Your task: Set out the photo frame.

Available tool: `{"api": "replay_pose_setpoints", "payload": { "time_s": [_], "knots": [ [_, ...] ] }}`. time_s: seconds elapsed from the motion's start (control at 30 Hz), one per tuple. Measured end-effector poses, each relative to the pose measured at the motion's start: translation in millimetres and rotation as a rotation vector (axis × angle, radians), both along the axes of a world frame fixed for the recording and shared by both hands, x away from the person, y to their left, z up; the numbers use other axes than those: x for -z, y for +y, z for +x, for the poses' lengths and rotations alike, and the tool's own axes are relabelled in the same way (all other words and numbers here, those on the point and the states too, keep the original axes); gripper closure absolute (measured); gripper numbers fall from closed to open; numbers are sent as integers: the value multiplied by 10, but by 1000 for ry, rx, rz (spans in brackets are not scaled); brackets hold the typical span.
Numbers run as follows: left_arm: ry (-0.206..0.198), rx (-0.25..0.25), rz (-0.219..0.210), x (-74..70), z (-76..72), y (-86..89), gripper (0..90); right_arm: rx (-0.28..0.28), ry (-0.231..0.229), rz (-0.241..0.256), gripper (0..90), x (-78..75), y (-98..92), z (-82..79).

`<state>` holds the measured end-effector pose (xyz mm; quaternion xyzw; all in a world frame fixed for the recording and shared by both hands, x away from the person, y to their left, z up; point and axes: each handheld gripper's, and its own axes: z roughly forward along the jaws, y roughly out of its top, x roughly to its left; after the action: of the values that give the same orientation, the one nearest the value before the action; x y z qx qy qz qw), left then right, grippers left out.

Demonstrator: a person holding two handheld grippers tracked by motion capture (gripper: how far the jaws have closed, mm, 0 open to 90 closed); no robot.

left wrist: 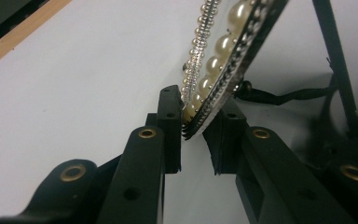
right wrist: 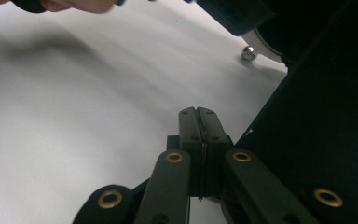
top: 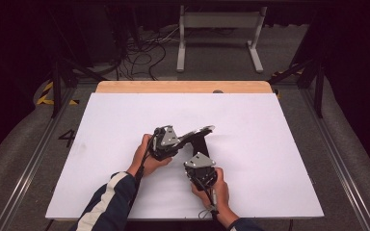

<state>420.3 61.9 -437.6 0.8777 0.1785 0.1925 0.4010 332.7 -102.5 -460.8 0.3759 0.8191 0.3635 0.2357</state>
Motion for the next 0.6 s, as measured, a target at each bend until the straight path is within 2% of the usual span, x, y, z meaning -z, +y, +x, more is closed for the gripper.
{"api": "replay_pose_setpoints", "payload": {
  "time_s": [0.13, 0.33, 0.53, 0.6],
  "knots": [
    [-18, -6, 26, -11, -53, -4, 774, 5, 17, 9, 900, -1, -54, 13],
    [-5, -2, 23, -19, -117, 34, 779, 3, 22, 0, 900, 3, -80, 13],
    [-9, 4, 25, -37, -156, 27, 779, -7, 43, 13, 900, -7, -161, 37],
    [2, 13, 20, -40, -176, 29, 778, -6, 50, 20, 900, -14, -196, 49]
  ]
}}
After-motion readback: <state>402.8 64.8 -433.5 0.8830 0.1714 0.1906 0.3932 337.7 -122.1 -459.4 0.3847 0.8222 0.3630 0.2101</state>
